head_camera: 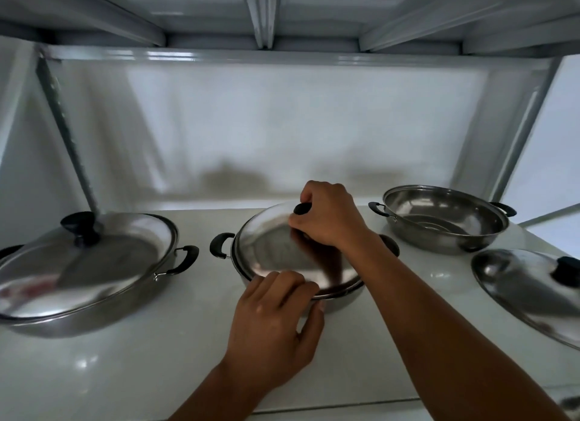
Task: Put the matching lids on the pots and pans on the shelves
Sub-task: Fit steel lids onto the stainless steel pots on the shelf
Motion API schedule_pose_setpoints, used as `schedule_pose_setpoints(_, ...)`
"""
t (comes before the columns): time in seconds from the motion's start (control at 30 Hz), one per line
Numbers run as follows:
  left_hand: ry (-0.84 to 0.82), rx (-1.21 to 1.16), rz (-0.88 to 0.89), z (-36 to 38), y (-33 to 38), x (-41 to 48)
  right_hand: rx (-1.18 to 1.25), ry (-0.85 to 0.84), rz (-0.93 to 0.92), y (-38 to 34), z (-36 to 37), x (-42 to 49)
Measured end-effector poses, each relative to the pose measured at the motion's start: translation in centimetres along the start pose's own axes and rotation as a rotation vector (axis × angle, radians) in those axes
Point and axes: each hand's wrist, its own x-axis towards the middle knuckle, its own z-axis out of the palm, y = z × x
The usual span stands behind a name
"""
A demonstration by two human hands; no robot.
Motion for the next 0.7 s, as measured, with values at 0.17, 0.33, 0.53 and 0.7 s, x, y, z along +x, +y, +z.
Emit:
schedule_pose_setpoints(0.17,0.026,-0.027,-0.002,0.6,-0.2,-0.1,-0.035,-0.018,-0.002,-0.4,-0.1,-0.4)
schedule_pose_setpoints(0.33,0.064,-0.011,-0.039,1.1,0.1,-0.2,-0.048,-0.014,-0.019,-0.3,0.1,-0.7)
schedule_pose_setpoints(0.53,-0.006,0.074,-0.12,1.7,2.6,0.9,0.012,-0.005,-0.1,0.7,0.4,-0.9)
schedule_pose_setpoints(0.7,-0.042,0.208,-0.188,3.5,4.3,2.6,0.043,0.005,-0.248,1.7,1.1,-0.3)
